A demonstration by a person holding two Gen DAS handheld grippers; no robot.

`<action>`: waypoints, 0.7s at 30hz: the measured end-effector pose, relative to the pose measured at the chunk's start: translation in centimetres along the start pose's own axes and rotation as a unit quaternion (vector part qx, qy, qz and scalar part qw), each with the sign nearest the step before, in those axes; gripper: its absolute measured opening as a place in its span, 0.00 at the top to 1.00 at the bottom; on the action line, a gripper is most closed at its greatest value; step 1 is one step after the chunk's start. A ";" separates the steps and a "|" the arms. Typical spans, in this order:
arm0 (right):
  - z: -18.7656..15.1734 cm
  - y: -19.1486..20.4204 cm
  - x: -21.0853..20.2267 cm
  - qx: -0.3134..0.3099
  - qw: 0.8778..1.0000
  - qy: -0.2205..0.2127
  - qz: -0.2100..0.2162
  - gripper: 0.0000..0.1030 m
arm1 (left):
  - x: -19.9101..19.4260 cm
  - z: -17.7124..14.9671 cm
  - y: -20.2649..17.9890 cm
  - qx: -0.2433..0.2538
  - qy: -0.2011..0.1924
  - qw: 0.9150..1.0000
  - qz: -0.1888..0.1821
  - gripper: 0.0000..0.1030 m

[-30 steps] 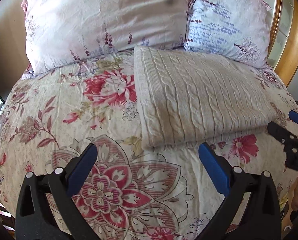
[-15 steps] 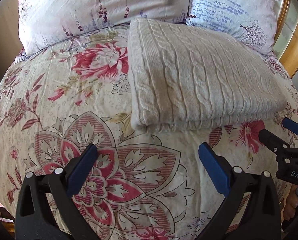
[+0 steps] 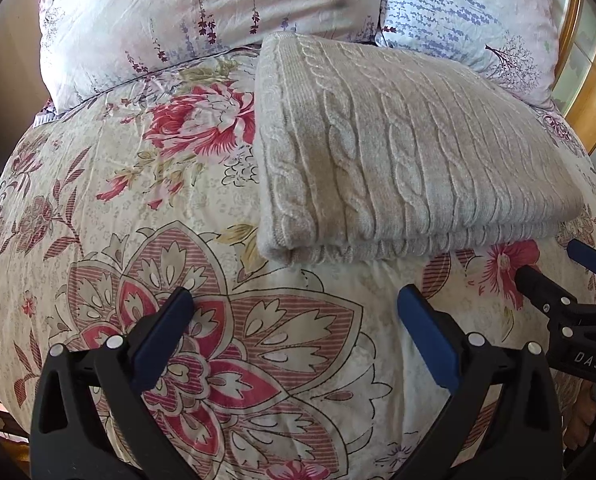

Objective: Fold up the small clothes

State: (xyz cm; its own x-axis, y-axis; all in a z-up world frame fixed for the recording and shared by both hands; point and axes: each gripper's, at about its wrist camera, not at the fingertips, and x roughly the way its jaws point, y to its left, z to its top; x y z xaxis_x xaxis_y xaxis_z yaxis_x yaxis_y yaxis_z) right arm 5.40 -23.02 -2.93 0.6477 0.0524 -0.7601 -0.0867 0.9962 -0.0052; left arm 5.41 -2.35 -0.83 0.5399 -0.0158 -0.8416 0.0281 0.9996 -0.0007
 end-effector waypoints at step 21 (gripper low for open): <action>-0.1 0.1 0.0 0.000 1.000 -0.005 0.000 0.01 | -0.1 -0.2 -0.1 0.001 -0.008 1.000 0.001 0.02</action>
State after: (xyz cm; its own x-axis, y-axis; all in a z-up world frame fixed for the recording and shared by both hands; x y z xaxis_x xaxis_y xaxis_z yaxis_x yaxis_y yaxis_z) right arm 5.32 -22.95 -2.93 0.6549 0.0524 -0.7539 -0.0868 0.9962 -0.0061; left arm 5.15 -2.42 -0.85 0.5533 -0.0150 -0.8328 0.0295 0.9996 0.0016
